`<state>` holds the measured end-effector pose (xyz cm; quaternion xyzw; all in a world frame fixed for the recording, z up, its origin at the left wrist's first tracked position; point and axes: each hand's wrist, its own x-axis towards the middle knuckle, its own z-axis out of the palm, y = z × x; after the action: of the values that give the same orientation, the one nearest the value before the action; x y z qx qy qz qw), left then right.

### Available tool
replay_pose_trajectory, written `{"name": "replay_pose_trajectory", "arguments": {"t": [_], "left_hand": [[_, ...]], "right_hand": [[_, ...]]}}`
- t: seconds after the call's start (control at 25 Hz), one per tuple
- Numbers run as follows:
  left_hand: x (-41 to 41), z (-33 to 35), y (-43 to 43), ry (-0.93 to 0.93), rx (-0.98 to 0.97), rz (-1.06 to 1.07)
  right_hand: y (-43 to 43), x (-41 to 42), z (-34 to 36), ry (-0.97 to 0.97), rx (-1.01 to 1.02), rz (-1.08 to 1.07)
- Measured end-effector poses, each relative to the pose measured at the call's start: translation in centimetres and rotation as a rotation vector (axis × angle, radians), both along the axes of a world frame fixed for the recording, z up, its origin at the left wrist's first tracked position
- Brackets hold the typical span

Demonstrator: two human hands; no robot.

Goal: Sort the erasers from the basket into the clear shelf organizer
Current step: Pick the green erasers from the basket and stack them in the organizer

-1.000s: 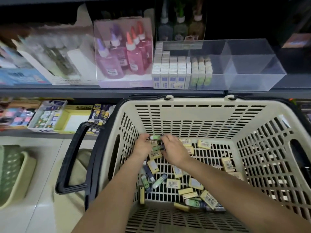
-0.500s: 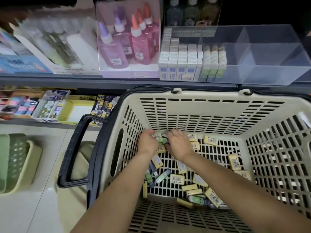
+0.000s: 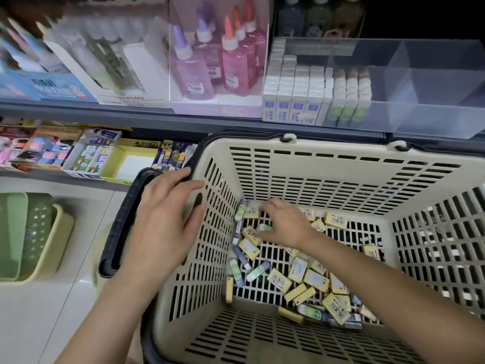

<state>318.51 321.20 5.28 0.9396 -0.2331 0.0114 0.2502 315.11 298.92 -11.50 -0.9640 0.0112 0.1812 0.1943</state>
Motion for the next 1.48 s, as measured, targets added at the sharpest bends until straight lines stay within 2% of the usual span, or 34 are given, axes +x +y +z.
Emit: {"name": "replay_pose_trajectory", "arguments": {"t": [0.12,0.2,0.4,0.64,0.76,0.88,1.0,1.12,1.24,1.36,1.48], "left_hand": [[0.0,-1.1,0.1,0.119,-0.062,0.023],[0.1,-1.4,0.0,0.086,-0.051,0.014],[0.3,-1.5,0.0,0.078,-0.033,-0.003],[0.3,-1.3,0.0,0.098,-0.038,-0.023],[0.2,-1.4,0.0,0.100,-0.041,-0.017],[0.1,-1.5,0.0,0.072,-0.030,-0.014],[-0.2,-1.4,-0.1,0.009,-0.004,-0.024],[-0.5,-1.1,0.1,0.017,-0.015,-0.028],[-1.1,-0.5,-0.1,-0.031,-0.003,-0.039],[-2.4,0.3,-2.4,-0.081,-0.053,-0.192],[-2.5,0.0,-6.8,0.171,0.019,-0.351]], "right_hand": [[2.9,1.6,0.1,-0.014,0.125,0.104],[3.4,1.7,-0.4,0.030,0.076,0.137],[1.5,0.4,-0.7,-0.040,-0.169,0.236],[3.1,-1.5,-1.2,0.025,-0.179,0.445],[-0.4,-3.4,-0.4,0.052,-0.251,0.422],[1.1,-4.6,0.2,-0.032,-0.251,0.351],[6.0,-5.3,-0.2,0.032,-0.122,0.539],[5.2,-5.4,-0.6,-0.071,-0.187,0.685],[1.3,-5.2,-0.1,-0.158,-0.232,0.615],[-1.6,-5.5,-0.1,-0.105,-0.283,0.523],[-4.6,-6.4,0.8,-0.034,-0.217,0.330]]}}
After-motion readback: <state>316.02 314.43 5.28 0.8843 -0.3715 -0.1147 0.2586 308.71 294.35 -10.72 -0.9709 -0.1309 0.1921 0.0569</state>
